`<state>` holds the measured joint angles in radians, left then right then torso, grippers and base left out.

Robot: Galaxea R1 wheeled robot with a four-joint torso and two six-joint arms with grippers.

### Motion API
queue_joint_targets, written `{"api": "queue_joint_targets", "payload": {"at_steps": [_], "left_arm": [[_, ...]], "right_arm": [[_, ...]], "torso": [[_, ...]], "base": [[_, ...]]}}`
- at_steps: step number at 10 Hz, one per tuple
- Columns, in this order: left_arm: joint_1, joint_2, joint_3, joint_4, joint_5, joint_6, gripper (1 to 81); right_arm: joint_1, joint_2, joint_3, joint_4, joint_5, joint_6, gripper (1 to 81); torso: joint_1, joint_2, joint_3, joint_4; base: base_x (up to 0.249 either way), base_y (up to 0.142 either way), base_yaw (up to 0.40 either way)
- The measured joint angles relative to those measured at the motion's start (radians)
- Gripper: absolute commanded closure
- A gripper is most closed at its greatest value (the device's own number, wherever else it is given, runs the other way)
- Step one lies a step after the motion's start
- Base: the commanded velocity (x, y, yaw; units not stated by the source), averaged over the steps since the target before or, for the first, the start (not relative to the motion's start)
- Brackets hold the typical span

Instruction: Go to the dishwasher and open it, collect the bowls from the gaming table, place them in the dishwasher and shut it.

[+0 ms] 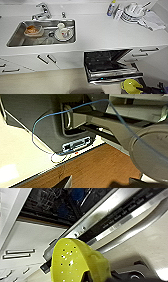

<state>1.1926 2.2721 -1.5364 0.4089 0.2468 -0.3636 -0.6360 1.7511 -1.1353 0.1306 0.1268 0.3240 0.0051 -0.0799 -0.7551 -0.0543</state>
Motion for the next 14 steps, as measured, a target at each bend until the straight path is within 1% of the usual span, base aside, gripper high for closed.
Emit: {"api": "queue_joint_targets", "payload": {"at_steps": [2,4,6,7,9,11,12,13,14], "left_arm": [[0.076,0.063,-0.156,0.034,-0.118,0.001,1.0],[0.152,0.154,-0.294,0.062,-0.219,0.0,1.0],[0.249,0.256,-0.403,0.08,-0.307,0.001,1.0],[0.293,0.302,-0.454,0.088,-0.344,0.001,1.0],[0.351,0.421,-0.551,0.097,-0.408,0.001,1.0],[0.401,0.53,-0.645,0.102,-0.443,0.028,1.0],[0.431,0.571,-0.679,0.103,-0.449,0.051,1.0],[0.459,0.61,-0.711,0.104,-0.453,0.08,1.0],[0.483,0.644,-0.741,0.105,-0.458,0.106,1.0]], "right_arm": [[0.126,-0.005,0.015,0.001,-0.059,0.068,81.1],[0.214,0.016,0.006,0.0,-0.096,0.144,81.1],[0.253,0.108,-0.051,0.001,-0.113,0.199,81.1],[0.262,0.154,-0.102,0.001,-0.125,0.218,81.1],[0.273,0.25,-0.222,0.003,-0.128,0.243,81.1],[0.267,0.352,-0.318,0.006,-0.135,0.278,81.1],[0.268,0.38,-0.371,0.007,-0.136,0.304,81.1],[0.27,0.4,-0.424,0.009,-0.137,0.329,1.0],[0.279,0.428,-0.475,0.016,-0.14,0.355,1.0]], "torso": [[0.0,0.0,0.0,0.0],[0.0,0.0,0.0,0.0],[0.0,0.0,0.0,0.0],[0.0,0.0,0.0,0.0],[0.0,0.0,0.0,0.0],[0.0,0.0,0.0,0.0],[0.0,0.0,0.0,0.0],[0.0,0.0,0.0,0.0],[0.0,0.0,0.0,0.0]], "base": [[0.0,0.0,0.0],[0.0,0.0,0.0],[0.0,0.0,0.0],[0.0,0.0,0.0],[0.0,0.0,0.0],[0.0,0.0,0.0],[0.0,0.0,0.0],[0.0,0.0,0.0],[0.0,0.0,0.0]]}}
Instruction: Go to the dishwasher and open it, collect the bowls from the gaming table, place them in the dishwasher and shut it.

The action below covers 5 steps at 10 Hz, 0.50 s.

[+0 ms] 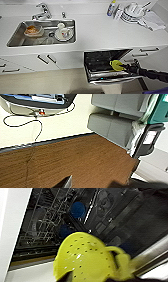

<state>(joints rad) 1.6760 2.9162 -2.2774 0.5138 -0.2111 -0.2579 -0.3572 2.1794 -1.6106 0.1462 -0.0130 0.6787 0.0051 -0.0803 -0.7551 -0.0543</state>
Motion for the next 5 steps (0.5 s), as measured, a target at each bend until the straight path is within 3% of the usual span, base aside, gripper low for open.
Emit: {"api": "queue_joint_targets", "payload": {"at_steps": [1,3,5], "left_arm": [[0.016,0.02,-0.022,0.0,-0.003,0.02,1.0],[0.014,0.029,-0.066,-0.004,-0.01,0.02,1.0],[0.001,0.055,-0.141,-0.037,-0.014,0.017,1.0]], "right_arm": [[0.02,0.027,-0.026,0.003,-0.003,0.032,1.0],[0.051,0.026,-0.034,0.007,-0.007,0.082,1.0],[0.051,-0.06,-0.005,0.007,-0.025,0.117,1.0]], "torso": [[0.0,0.0,0.0,0.0],[0.0,0.0,0.0,0.0],[0.0,0.0,0.0,0.0]], "base": [[0.0,0.0,0.0],[0.0,0.0,0.0],[0.0,0.0,0.0]]}}
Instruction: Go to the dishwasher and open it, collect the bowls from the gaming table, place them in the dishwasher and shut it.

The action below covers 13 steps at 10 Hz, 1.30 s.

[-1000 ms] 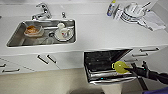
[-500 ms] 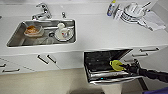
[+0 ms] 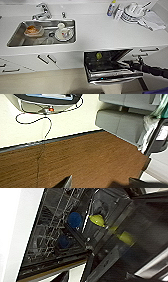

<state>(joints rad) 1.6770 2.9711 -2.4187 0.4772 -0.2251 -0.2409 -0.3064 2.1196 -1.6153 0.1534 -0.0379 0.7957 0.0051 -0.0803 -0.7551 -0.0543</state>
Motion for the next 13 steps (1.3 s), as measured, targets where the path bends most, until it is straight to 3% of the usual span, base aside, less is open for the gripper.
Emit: {"api": "queue_joint_targets", "payload": {"at_steps": [1,3,4,5,8,9,13], "left_arm": [[-0.001,0.027,-0.037,-0.031,0.001,-0.01,1.0],[-0.017,0.066,-0.107,-0.151,0.019,-0.026,1.0],[-0.039,0.068,-0.138,-0.223,0.02,-0.03,1.0],[-0.063,0.062,-0.161,-0.27,0.008,-0.044,1.0],[-0.071,0.054,-0.17,-0.306,0.0,-0.046,1.0],[-0.069,0.058,-0.168,-0.329,0.025,-0.047,1.0],[-0.073,0.054,-0.168,-0.341,0.034,-0.048,1.0]], "right_arm": [[0.006,-0.056,0.025,0.0,-0.018,0.019,1.0],[0.015,-0.203,0.097,0.003,-0.082,0.062,1.0],[-0.006,-0.252,0.13,0.004,-0.119,0.074,1.0],[-0.045,-0.278,0.153,0.008,-0.144,0.083,1.0],[-0.205,-0.324,0.171,0.022,-0.174,0.096,1.0],[-0.292,-0.336,0.173,0.03,-0.176,0.1,1.0],[-0.446,-0.311,0.174,0.049,-0.17,0.111,1.0]], "torso": [[0.0,0.0,0.0,0.0],[0.0,0.0,0.0,0.0],[0.0,0.0,0.0,0.0],[0.0,0.0,0.0,0.0],[0.0,0.0,0.0,0.0],[0.004,-0.009,0.0,0.0],[0.082,-0.135,0.0,0.0]], "base": [[0.0,0.0,0.0],[0.0,0.0,0.0],[0.0,0.0,0.0],[0.0,0.0,0.0],[0.0,0.0,0.0],[0.0,0.0,0.0],[0.0,0.0,0.0]]}}
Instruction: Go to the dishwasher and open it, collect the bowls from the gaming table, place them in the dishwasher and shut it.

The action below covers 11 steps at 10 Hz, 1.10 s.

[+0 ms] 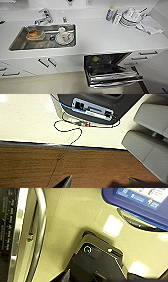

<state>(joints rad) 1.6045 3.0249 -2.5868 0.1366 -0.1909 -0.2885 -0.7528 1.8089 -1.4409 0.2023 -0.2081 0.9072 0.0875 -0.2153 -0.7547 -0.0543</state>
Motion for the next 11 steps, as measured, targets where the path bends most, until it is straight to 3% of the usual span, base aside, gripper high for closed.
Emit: {"api": "queue_joint_targets", "payload": {"at_steps": [2,8,11], "left_arm": [[0.0,-0.006,0.0,-0.002,0.0,-0.003,1.0],[0.0,-0.016,0.0,-0.003,0.007,-0.015,1.0],[0.001,-0.022,0.0,-0.003,0.008,-0.02,1.0]], "right_arm": [[-0.05,0.054,-0.011,0.044,0.0,0.003,1.0],[-0.2,0.206,-0.178,0.2,0.008,0.003,1.0],[-0.208,0.276,-0.246,0.232,0.009,0.003,1.0]], "torso": [[0.045,-0.074,0.0,0.0],[0.18,-0.289,0.002,0.0],[0.248,-0.399,0.002,0.0]], "base": [[0.0,0.0,0.0],[0.0,0.0,0.0],[0.0,0.0,0.0]]}}
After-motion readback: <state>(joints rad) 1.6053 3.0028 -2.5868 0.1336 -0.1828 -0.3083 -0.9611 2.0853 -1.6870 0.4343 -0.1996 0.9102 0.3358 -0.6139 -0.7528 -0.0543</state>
